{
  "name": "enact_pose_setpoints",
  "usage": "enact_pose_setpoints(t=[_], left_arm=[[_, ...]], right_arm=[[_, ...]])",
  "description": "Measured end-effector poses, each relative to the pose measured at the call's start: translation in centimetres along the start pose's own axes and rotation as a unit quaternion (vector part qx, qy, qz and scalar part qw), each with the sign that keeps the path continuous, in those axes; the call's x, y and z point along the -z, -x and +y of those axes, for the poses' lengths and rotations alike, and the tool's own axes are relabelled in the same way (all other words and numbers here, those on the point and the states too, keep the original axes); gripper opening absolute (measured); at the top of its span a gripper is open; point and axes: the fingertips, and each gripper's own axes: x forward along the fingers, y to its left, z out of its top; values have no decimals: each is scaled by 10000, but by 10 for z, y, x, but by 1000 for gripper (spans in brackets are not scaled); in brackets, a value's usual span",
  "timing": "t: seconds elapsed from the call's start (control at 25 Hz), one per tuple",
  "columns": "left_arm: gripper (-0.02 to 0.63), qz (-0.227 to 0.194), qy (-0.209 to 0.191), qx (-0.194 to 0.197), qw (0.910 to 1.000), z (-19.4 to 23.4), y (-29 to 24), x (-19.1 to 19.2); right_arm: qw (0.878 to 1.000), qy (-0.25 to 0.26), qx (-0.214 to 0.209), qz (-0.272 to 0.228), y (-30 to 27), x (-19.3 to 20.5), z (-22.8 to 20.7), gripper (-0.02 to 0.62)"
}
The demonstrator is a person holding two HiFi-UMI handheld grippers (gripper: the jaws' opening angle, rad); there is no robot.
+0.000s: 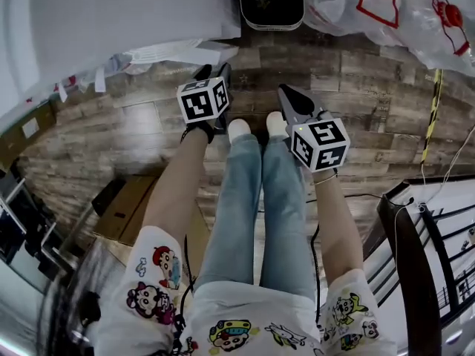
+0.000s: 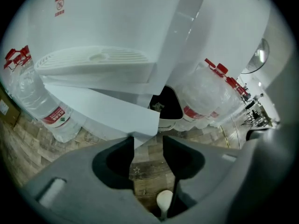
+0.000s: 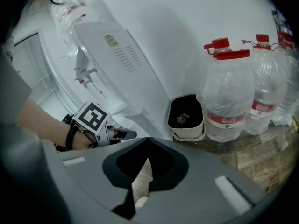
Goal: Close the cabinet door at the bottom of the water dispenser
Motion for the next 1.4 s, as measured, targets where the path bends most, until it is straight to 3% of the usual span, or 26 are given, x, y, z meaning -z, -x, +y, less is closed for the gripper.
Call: enact_pose_setpoints(t=[0.88, 1.4], left_arm=[[195, -120, -337, 115, 9993, -14, -40, -53], [195, -212, -409, 287, 9985, -28, -1, -46]], right_arm=[[9992, -274, 261, -121, -3, -19, -35, 8], [9991, 55, 370, -194, 24, -33, -16, 8]])
